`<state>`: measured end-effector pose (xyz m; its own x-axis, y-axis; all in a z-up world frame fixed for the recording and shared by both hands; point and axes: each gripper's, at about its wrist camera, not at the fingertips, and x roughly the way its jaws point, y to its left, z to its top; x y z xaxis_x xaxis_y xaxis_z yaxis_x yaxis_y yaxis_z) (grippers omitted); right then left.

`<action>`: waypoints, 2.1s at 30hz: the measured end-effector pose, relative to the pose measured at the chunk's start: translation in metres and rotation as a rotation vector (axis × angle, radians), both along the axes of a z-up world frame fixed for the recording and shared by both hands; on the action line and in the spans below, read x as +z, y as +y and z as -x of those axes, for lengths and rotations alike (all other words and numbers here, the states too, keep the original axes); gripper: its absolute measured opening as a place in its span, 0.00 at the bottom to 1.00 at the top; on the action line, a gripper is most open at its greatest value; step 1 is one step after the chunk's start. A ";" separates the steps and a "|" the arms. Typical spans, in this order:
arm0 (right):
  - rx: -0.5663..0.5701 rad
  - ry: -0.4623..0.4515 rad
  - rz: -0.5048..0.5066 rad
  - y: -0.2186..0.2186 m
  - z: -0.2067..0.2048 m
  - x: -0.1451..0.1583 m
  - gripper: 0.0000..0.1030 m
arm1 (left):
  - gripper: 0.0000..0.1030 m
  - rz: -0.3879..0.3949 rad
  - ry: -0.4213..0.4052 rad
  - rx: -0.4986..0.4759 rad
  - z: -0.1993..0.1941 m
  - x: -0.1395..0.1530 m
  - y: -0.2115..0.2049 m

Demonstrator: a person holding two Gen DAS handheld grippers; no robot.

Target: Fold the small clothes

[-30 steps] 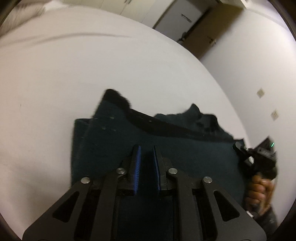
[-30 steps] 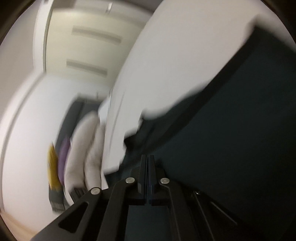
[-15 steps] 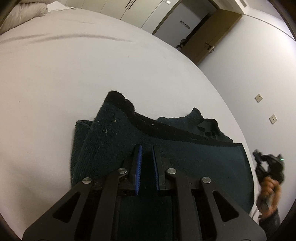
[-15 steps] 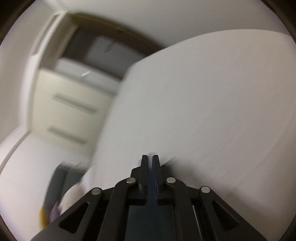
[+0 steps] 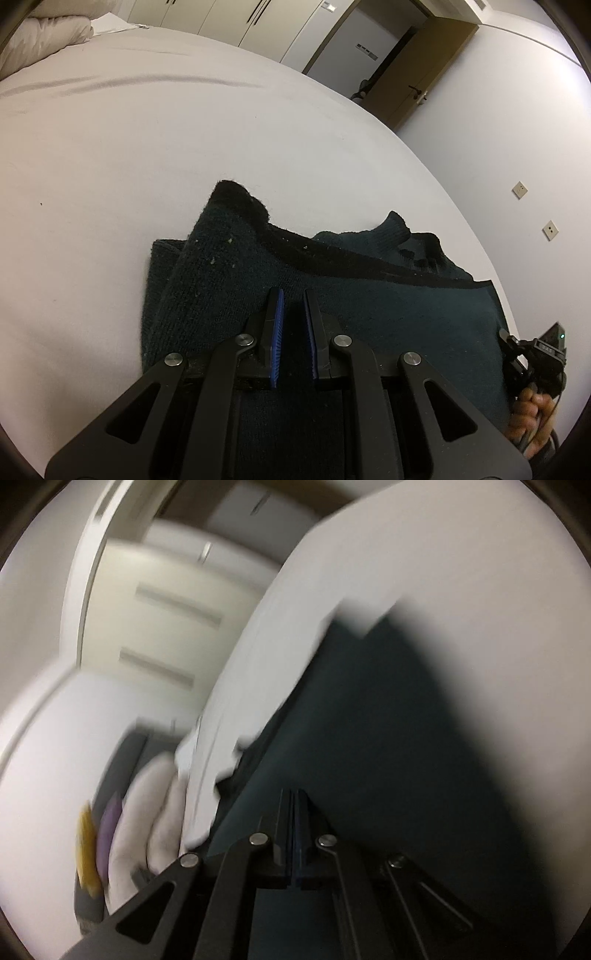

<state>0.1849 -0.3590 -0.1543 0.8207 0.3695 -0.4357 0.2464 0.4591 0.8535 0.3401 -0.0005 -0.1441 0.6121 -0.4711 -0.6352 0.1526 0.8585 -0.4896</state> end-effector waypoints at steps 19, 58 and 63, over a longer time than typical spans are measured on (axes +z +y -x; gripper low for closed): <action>0.246 0.011 0.031 0.138 -0.013 0.009 0.00 | 0.12 -0.045 -0.014 0.002 0.000 0.000 -0.005; 0.001 -0.090 0.111 0.020 0.038 -0.008 0.00 | 0.13 -0.580 0.037 0.046 0.103 0.019 -0.068; 0.001 -0.090 0.112 0.018 0.038 -0.007 0.00 | 0.13 -0.575 0.033 0.045 0.104 0.018 -0.066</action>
